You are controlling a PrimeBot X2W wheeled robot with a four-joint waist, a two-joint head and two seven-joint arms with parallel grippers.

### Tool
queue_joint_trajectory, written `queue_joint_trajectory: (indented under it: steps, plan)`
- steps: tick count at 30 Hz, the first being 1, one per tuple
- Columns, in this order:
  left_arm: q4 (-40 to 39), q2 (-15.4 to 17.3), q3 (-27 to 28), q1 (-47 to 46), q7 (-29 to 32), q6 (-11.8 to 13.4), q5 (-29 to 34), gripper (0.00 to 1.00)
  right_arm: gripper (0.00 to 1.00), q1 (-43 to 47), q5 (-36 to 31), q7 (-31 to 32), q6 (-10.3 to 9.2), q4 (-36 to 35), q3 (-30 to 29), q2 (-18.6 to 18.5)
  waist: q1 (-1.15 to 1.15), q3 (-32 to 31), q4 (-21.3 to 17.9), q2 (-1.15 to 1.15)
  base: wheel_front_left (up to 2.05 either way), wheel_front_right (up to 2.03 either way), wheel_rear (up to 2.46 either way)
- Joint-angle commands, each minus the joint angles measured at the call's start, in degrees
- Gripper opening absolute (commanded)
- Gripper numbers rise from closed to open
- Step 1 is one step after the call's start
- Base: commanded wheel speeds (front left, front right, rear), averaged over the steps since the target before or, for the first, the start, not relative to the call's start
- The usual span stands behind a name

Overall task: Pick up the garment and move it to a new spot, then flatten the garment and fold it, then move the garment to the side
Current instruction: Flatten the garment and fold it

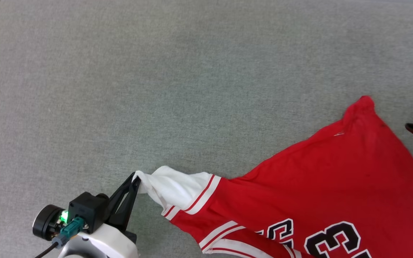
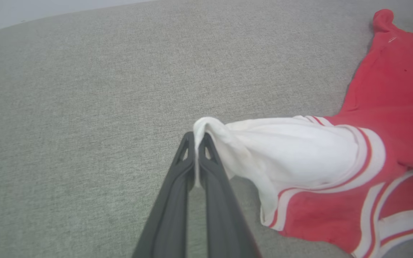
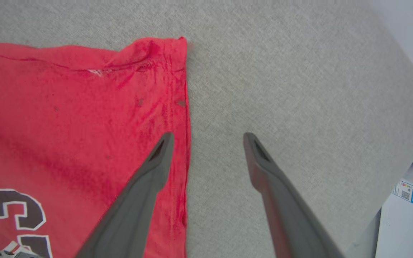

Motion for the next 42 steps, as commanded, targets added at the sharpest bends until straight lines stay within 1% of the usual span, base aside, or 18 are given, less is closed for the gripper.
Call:
queue_joint_trajectory:
  steps: [1, 4, 8, 11, 14, 15, 16, 20, 23, 26, 31, 33, 36, 42]
  plan:
    - [0.2, -0.4, 0.0, -1.0, 0.0, -0.2, 0.4, 0.00, 1.00, -2.7, -1.4, 1.1, -0.04, 1.5, 2.0, 1.5, 0.00, 1.5, 1.1, 0.00, 0.00, 0.00, 0.00]
    - [0.3, -1.0, 0.1, -2.0, 0.0, -0.3, 0.9, 0.00, 1.00, -7.7, -3.1, 2.5, -0.05, 6.7, 5.3, 5.0, 0.00, 3.2, 1.7, 0.00, 0.00, 0.00, 0.00]
    - [0.7, -1.7, 0.1, -3.2, 0.0, -0.7, 1.5, 0.00, 1.00, -11.6, -4.9, 1.6, -0.04, 13.5, 8.3, 9.4, 0.00, 5.3, 2.6, 0.00, 0.00, 0.00, 0.00]
    - [1.1, -2.5, 0.0, -4.2, 0.0, -1.0, 2.0, 0.00, 1.00, -12.6, -5.6, 0.3, -0.04, 17.7, 11.5, 11.1, 0.00, 6.2, 3.0, 0.00, 0.00, 0.00, 0.00]
    - [1.8, -3.0, -0.2, -4.6, 0.0, -1.5, 2.0, 0.00, 1.00, -10.4, -4.3, -0.3, -0.04, 21.0, 15.7, 12.5, 0.00, 6.3, 3.3, 0.00, 0.00, 0.00, 0.00]
    - [2.0, -3.2, -0.2, -4.7, 0.0, -1.5, 1.9, 0.00, 0.73, -10.0, -3.8, -0.3, -0.01, 21.7, 17.0, 12.4, 0.00, 6.2, 3.3, 0.00, 0.00, 0.00, 0.00]
    - [2.3, -3.3, -0.3, -4.7, 0.0, -1.7, 1.9, 0.00, 0.00, -9.9, -3.5, -1.2, 0.04, 22.1, 17.8, 12.3, 0.00, 6.0, 3.3, 0.00, 0.00, 0.00, 0.00]
    - [3.7, -4.1, -0.7, -3.8, -0.1, -2.1, 1.4, 0.00, 0.00, -12.7, -3.2, -6.1, -0.04, 21.8, 19.0, 10.5, 0.00, 3.7, 2.5, 0.00, 0.00, 0.00, 0.00]
    - [4.5, -4.1, -0.7, -3.3, -0.3, -2.4, 1.5, 0.00, 0.00, -14.7, -2.1, -11.7, -0.05, 20.7, 18.6, 9.2, 0.00, 0.8, 1.8, 0.00, 0.00, 0.00, 0.00]
    - [5.4, -3.6, -1.2, -3.9, 0.0, -3.2, 2.2, 0.00, 0.00, -14.2, -0.5, -17.4, -0.04, 20.0, 17.9, 8.3, 0.00, -2.7, 1.3, 0.00, 0.00, 0.00, 0.00]
    - [6.2, -3.5, -1.4, -6.1, 0.6, -4.5, 3.0, 0.00, 0.00, -12.2, 1.0, -24.5, -0.05, 18.0, 16.5, 6.1, 0.00, -7.4, -0.1, 0.00, 0.00, 0.00, 0.00]
    - [6.5, -3.5, -1.0, -7.7, 0.7, -4.9, 3.5, 0.00, 0.00, -11.5, 1.8, -26.8, -0.05, 17.2, 15.1, 5.9, 0.00, -8.8, -0.8, 0.00, 0.00, 0.00, 0.00]
    - [7.2, -3.5, -0.2, -10.7, 0.9, -5.7, 4.2, 0.00, 0.00, -10.8, 0.7, -29.6, -0.05, 15.9, 13.0, 5.9, 0.00, -10.2, -2.1, 0.00, 0.00, 0.00, 0.00]
    - [9.6, -3.2, 1.7, -20.2, 2.8, -8.4, 6.9, 0.00, 0.00, -11.8, -2.3, -33.4, -0.05, 13.6, 6.9, 9.0, 0.00, -10.2, -5.3, 0.00, 0.00, 0.00, 0.00]
